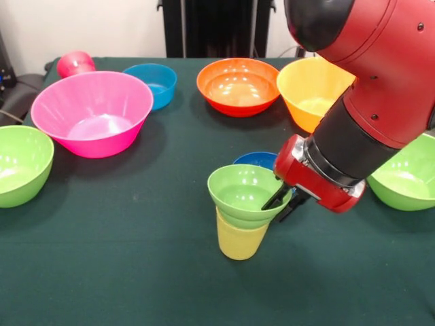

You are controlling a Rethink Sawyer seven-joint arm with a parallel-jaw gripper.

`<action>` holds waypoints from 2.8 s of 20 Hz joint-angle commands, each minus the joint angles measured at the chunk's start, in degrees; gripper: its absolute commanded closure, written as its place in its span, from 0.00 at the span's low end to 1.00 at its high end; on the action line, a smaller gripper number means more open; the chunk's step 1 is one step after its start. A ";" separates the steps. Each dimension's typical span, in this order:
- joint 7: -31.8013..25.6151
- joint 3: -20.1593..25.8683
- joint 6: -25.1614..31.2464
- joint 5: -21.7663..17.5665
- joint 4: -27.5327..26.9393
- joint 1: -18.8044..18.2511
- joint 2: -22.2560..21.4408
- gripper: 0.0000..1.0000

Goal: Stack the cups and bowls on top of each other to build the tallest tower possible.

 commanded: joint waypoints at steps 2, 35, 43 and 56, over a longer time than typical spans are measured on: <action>-10.79 12.06 4.03 -3.44 3.94 -3.09 0.86 1.00; -13.47 23.10 2.55 -14.78 16.95 -5.99 -7.97 1.00; -12.66 25.94 -0.87 -14.92 11.39 -7.22 -5.66 1.00; -10.26 26.24 2.57 -15.08 8.10 -7.29 -4.08 1.00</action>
